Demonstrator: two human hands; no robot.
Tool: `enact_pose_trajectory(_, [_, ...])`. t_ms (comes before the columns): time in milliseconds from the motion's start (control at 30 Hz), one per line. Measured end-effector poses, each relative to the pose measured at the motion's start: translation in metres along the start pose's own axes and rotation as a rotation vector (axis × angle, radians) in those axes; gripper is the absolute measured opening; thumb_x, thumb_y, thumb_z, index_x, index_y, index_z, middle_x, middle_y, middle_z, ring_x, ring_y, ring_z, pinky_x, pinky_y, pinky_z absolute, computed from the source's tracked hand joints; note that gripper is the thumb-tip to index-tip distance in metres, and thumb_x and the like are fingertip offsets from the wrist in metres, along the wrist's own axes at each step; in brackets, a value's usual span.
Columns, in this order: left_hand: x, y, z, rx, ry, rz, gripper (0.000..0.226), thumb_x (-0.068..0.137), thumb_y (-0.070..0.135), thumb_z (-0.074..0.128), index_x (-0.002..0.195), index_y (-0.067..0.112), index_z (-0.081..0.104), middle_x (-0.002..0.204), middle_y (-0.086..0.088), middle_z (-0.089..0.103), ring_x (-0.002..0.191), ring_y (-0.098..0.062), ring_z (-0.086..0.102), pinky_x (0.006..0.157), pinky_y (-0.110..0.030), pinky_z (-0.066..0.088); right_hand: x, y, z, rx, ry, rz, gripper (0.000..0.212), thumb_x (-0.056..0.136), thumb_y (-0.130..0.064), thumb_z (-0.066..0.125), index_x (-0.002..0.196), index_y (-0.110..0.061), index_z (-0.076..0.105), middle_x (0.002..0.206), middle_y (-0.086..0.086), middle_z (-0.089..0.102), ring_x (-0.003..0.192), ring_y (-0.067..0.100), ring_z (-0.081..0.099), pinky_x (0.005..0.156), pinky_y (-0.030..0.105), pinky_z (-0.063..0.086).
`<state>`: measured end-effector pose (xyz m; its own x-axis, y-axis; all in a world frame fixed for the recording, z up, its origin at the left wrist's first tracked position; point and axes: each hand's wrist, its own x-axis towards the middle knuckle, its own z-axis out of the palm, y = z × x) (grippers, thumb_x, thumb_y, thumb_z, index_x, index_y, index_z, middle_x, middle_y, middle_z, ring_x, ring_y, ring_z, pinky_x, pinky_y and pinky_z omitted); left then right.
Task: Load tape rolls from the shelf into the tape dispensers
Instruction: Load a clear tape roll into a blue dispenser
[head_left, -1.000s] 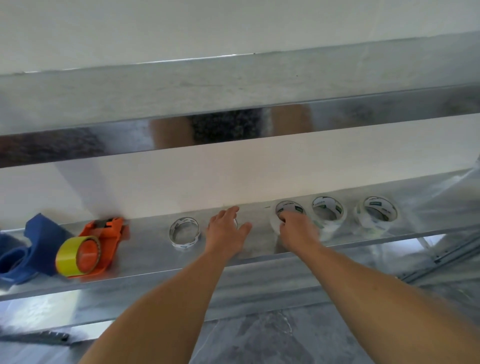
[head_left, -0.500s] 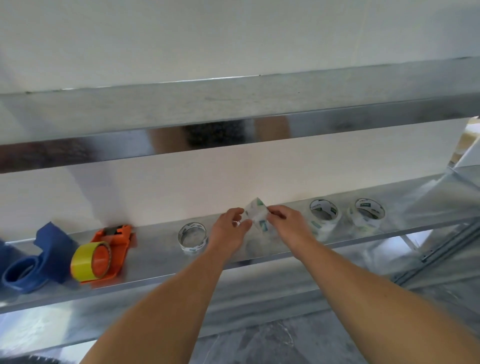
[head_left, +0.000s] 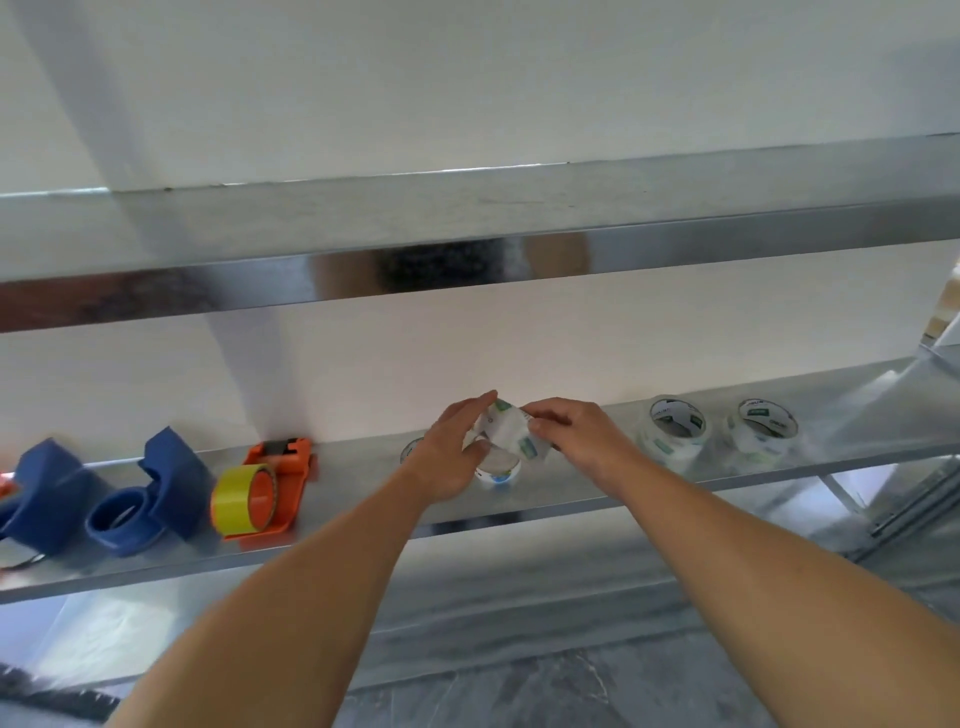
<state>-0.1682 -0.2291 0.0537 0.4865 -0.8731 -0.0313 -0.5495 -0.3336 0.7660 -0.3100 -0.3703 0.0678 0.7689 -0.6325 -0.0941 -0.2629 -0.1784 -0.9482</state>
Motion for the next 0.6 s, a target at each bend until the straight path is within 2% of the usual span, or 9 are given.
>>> enact_pose_trajectory(100, [-0.009, -0.002, -0.012, 0.072, -0.037, 0.032, 0.064, 0.097, 0.015, 0.059, 0.151, 0.037, 0.032, 0.143, 0.0, 0.041, 0.122, -0.019, 0.049, 0.11, -0.037, 0.039, -0.003, -0.007, -0.001, -0.045, -0.049, -0.022, 0.019, 0.091, -0.011, 0.063, 0.099, -0.024, 0.075, 0.096, -0.008, 0.073, 0.092, 0.005, 0.064, 0.081, 0.015, 0.046])
enact_pose_trajectory(200, [-0.018, -0.002, -0.016, 0.159, -0.025, 0.088, 0.06, 0.092, 0.016, 0.067, 0.146, 0.026, 0.042, 0.141, -0.005, 0.043, 0.124, -0.022, 0.047, 0.109, -0.03, 0.036, -0.005, -0.01, 0.0, -0.066, -0.08, -0.039, 0.018, 0.091, -0.012, 0.063, 0.1, -0.022, 0.075, 0.099, -0.008, 0.073, 0.091, 0.001, 0.063, 0.08, 0.012, 0.045])
enact_pose_trajectory(333, [-0.029, 0.006, -0.011, 0.243, 0.034, 0.126, 0.054, 0.089, 0.017, 0.071, 0.137, 0.015, 0.047, 0.14, -0.004, 0.047, 0.121, -0.022, 0.051, 0.097, -0.017, 0.032, -0.005, -0.013, 0.002, -0.063, -0.066, -0.072, 0.016, 0.09, -0.015, 0.065, 0.091, -0.028, 0.074, 0.1, -0.006, 0.072, 0.096, 0.008, 0.065, 0.087, 0.021, 0.048])
enact_pose_trajectory(400, [-0.034, 0.012, -0.007, 0.288, 0.079, 0.107, 0.052, 0.092, 0.02, 0.068, 0.138, 0.015, 0.045, 0.139, -0.003, 0.049, 0.119, -0.023, 0.054, 0.094, -0.019, 0.035, -0.005, -0.015, 0.002, -0.068, -0.055, -0.091, 0.015, 0.089, -0.018, 0.066, 0.091, -0.031, 0.074, 0.102, -0.005, 0.072, 0.098, 0.01, 0.065, 0.09, 0.026, 0.05])
enact_pose_trajectory(500, [-0.04, 0.019, -0.004, 0.319, 0.133, 0.077, 0.05, 0.094, 0.027, 0.065, 0.138, 0.018, 0.044, 0.137, -0.004, 0.053, 0.116, -0.024, 0.057, 0.096, -0.03, 0.046, -0.005, -0.014, -0.002, -0.056, 0.002, -0.104, 0.017, 0.088, -0.025, 0.065, 0.092, -0.04, 0.072, 0.108, 0.001, 0.069, 0.1, 0.015, 0.064, 0.093, 0.035, 0.052])
enact_pose_trajectory(600, [-0.048, 0.026, -0.002, 0.323, 0.179, 0.045, 0.051, 0.092, 0.032, 0.067, 0.136, 0.019, 0.046, 0.134, -0.002, 0.056, 0.111, -0.022, 0.06, 0.092, -0.035, 0.052, -0.006, -0.016, -0.008, 0.087, 0.029, -0.092, 0.022, 0.094, -0.018, 0.059, 0.095, -0.036, 0.072, 0.106, -0.001, 0.069, 0.095, 0.015, 0.065, 0.096, 0.038, 0.052])
